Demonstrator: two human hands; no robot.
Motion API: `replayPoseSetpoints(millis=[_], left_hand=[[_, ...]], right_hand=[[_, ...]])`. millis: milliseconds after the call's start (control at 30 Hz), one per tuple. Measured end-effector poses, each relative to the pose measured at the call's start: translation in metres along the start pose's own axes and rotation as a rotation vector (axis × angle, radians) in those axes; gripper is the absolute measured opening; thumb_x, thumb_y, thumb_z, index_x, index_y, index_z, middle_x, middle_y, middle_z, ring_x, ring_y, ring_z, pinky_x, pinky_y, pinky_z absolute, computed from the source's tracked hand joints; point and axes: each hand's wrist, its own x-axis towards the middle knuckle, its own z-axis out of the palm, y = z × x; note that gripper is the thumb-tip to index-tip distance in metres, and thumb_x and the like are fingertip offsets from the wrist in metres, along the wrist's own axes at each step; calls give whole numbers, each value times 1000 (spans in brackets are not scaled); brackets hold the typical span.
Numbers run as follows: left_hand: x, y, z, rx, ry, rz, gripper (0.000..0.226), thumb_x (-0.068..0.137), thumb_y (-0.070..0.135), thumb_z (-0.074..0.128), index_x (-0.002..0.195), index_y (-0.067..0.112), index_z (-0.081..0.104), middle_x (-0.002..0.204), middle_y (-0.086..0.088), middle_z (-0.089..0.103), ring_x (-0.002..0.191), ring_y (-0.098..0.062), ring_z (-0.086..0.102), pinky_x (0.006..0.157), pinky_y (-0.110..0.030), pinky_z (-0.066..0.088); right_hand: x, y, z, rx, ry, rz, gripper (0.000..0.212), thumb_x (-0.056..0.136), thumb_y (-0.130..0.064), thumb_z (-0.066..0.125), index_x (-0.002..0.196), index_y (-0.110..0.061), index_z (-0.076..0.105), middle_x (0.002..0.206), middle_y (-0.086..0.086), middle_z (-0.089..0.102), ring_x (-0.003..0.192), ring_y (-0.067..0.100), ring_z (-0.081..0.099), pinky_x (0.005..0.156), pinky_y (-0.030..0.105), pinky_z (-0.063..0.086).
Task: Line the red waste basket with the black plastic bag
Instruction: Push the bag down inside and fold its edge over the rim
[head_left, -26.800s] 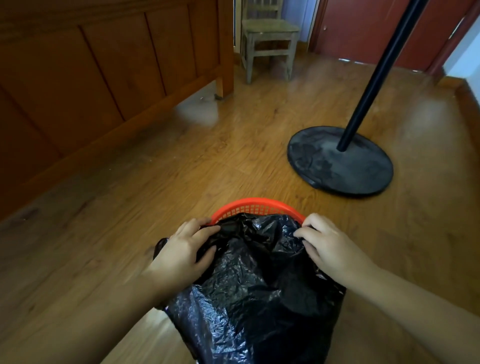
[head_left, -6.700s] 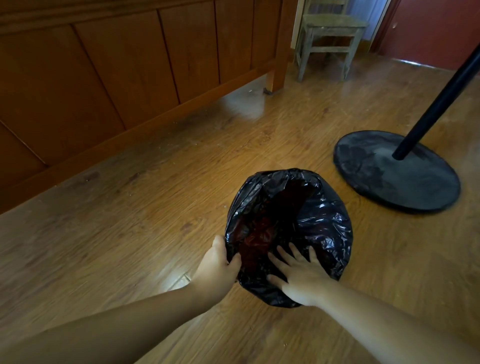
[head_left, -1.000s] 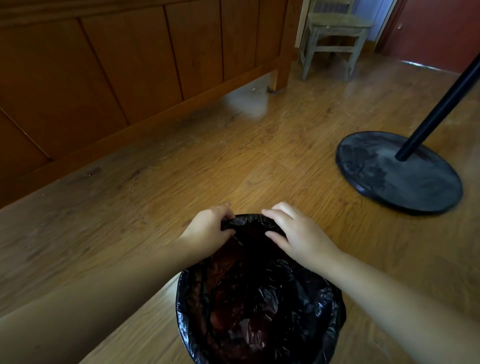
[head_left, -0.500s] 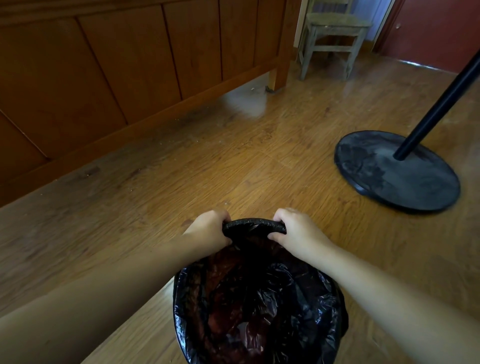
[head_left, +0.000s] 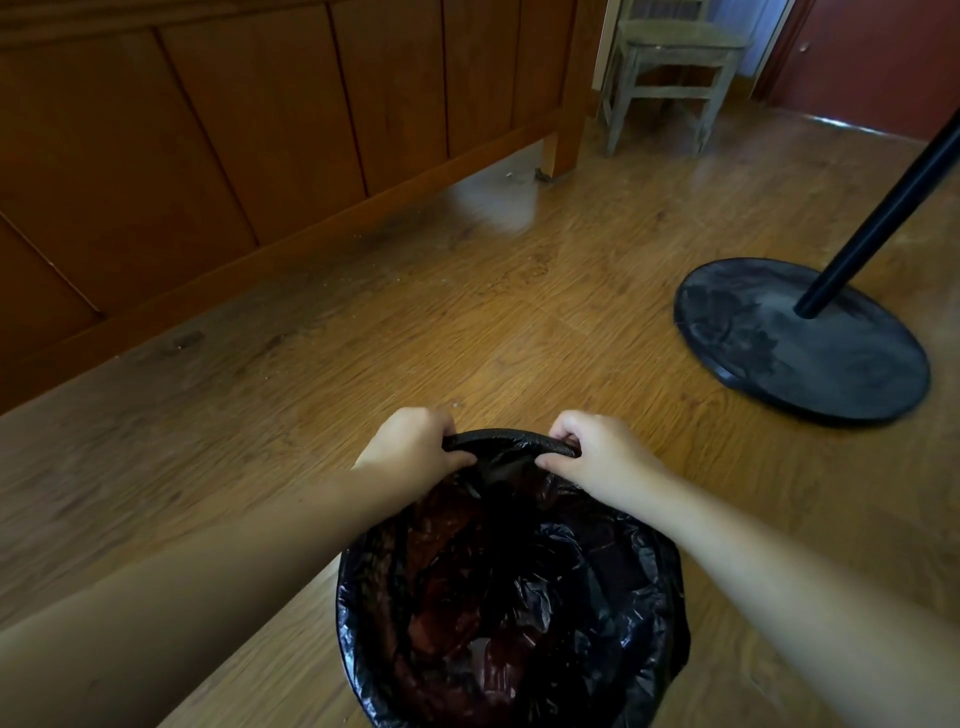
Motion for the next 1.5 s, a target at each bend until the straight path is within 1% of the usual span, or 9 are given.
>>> replayPoseSetpoints(millis=[267,433,533,667,833,1033,1200,1333,1500], left_hand=[[4,1,8,-10,-38,-41,33,77,34,69,68,17,42,64,5,44,57,-10,43,43,-23,29],[4,6,3,-222,-129,11,47,71,46,70,106,21,52,89,9,52,85,-13,53,67,-24,43],[7,15,-2,-295,-160,66,37,76,41,68,107,25,56,91,9,53,87,-11,52,73,-24,40],[10,19,-1,-233,-179,101,10,81,25,64,89,21,59,87,3,59,80,-15,55,69,-29,46],[12,1,-6,-274,-206,-58,17,82,29,65,83,17,52,77,3,52,73,-16,51,56,-26,40],[12,-25,-21,-280,-324,-205,25,83,29,64,72,15,47,74,-3,46,65,-18,45,55,-28,36],[7,-30,-36,-113,-595,-266,48,78,51,62,104,11,51,93,-6,55,79,-22,57,67,-31,55],[10,-15,-33,65,-194,-32,57,75,61,57,111,17,47,97,1,57,86,-17,56,71,-28,47],[10,5,-17,-177,9,181,36,83,34,61,114,22,50,101,5,54,92,-11,53,75,-21,39]], right_hand=[[0,-5,9,-200,7,47,36,81,-31,65,108,-13,50,88,-4,50,79,14,47,61,26,37],[0,-8,10,-317,-41,3,30,81,-27,66,77,-18,38,70,-4,47,67,18,49,48,28,35],[0,-11,9,-306,-65,-31,31,79,-27,66,77,-19,36,68,-5,45,66,19,49,48,30,34],[-1,-11,0,-89,-83,0,30,74,-36,68,85,-26,42,75,-8,54,64,10,54,48,26,40],[-4,-5,-7,-6,-94,62,22,80,-34,64,93,-27,48,86,-1,59,76,19,61,61,35,50],[-3,1,-10,-111,-7,91,42,84,-33,61,119,-14,45,76,-4,55,46,11,47,42,25,39],[-3,-2,-6,-69,-40,74,50,85,-35,60,126,-14,41,91,-1,57,53,13,53,54,30,48],[-5,-3,0,-109,105,-43,51,80,-35,65,122,-14,44,119,1,46,107,17,48,87,27,40],[-7,-9,-5,-184,389,-295,36,78,-25,67,108,-9,54,105,4,50,102,18,46,87,26,35]])
